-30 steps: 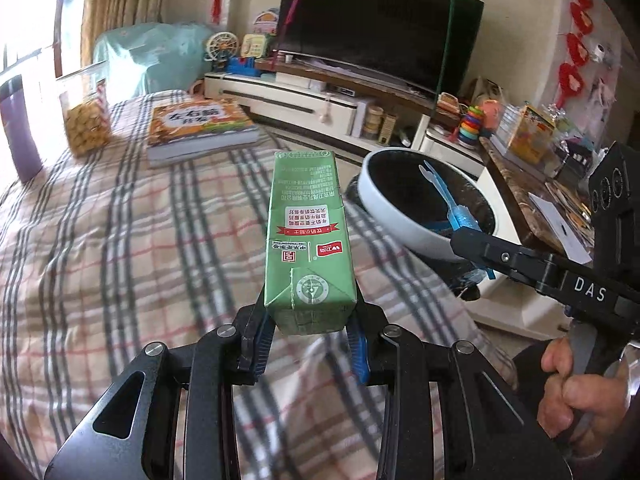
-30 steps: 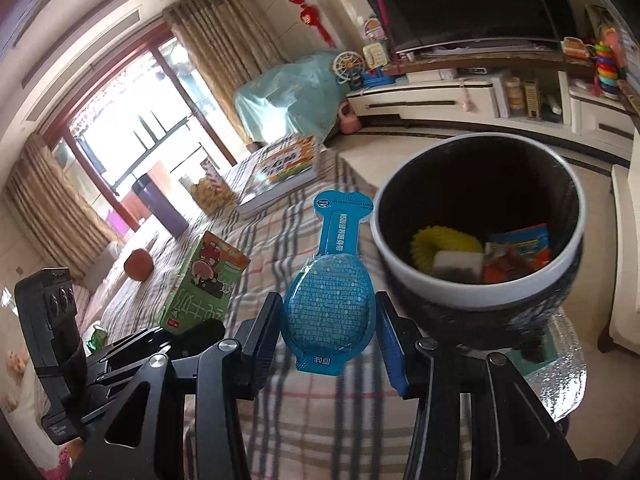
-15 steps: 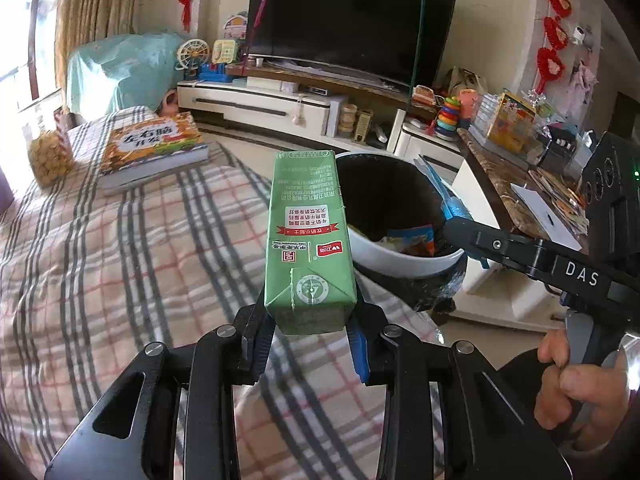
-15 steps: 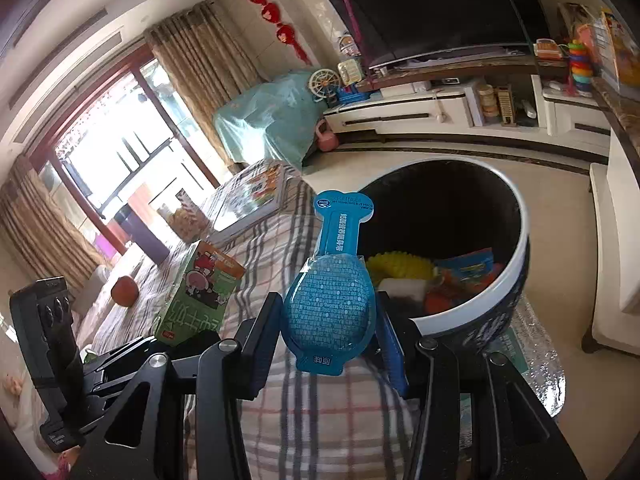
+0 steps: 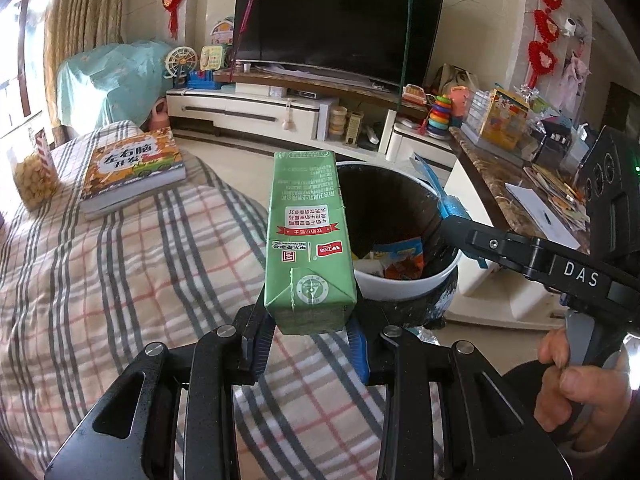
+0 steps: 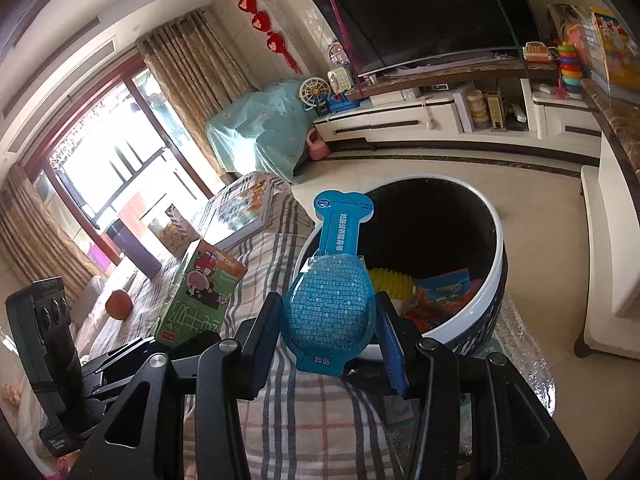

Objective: Collect trash
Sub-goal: 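Carry the green carton and blue brush over the trash bin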

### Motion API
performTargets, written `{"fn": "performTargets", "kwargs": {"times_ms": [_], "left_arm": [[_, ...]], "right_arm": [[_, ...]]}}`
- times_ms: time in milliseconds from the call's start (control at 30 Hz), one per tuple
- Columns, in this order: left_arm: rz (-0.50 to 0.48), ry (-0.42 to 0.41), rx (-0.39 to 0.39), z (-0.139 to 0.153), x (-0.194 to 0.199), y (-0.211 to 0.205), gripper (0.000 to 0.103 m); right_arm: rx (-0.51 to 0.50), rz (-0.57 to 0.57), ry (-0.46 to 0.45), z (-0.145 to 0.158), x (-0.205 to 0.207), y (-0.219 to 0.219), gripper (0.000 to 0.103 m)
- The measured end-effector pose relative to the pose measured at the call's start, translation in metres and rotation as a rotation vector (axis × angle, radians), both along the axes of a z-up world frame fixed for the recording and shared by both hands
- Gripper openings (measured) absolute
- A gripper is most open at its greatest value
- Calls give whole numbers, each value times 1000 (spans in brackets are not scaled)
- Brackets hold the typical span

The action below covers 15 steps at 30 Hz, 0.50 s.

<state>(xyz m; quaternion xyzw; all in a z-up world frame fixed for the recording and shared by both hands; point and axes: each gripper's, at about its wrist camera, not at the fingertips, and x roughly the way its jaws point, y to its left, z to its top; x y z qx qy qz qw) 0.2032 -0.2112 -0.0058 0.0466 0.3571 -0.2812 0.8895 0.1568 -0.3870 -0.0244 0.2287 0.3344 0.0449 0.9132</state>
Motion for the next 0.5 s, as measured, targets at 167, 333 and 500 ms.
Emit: {"fn": "performTargets", "kwargs": {"times_ms": [167,333,500], "left_arm": [[-7,-8,2,3,2,-7,31],[-17,-10,9,3,5,-16,31],[-26,-10,18,3,7,-25,31]], "right_arm": [[-4,-12,-8,2,2,-5,47],[-11,-23,-9,3,4,-12,47],[-6,-36,-1,0,7,-20,47]]}}
